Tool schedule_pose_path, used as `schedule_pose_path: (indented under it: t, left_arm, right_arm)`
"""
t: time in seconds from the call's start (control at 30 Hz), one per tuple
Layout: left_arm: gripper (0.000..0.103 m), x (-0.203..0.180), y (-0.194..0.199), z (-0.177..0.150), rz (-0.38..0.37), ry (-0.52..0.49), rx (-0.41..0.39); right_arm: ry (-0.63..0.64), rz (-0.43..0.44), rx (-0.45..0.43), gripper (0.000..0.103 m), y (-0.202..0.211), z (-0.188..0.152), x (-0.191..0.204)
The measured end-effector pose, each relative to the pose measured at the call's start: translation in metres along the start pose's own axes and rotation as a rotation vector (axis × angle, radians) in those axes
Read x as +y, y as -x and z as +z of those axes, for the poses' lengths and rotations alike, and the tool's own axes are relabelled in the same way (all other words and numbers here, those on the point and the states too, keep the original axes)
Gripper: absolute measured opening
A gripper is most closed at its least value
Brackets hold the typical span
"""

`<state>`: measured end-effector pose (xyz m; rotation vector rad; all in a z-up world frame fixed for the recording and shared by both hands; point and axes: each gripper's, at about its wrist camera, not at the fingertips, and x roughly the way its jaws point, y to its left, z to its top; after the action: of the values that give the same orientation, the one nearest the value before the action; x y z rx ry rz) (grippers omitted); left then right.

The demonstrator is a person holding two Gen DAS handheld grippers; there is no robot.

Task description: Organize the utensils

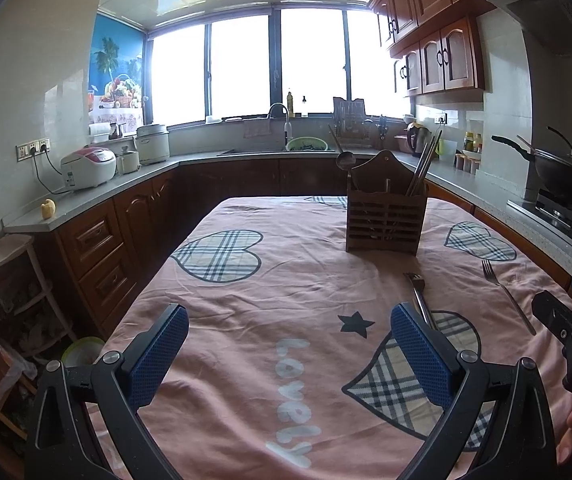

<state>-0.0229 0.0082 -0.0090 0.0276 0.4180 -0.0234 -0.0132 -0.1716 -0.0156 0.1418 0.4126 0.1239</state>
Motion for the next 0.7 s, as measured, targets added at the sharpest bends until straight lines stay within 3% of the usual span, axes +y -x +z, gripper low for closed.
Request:
schedule_pose_path:
  t: [0.7]
  left_arm:
    - [0.102,-0.0020,0.0018,-0.0012,-0.012,0.001,-0.002]
  right_arm:
    - [0.003,0.019,-0.025,0.103,0.0048,0.0023,0.0027]
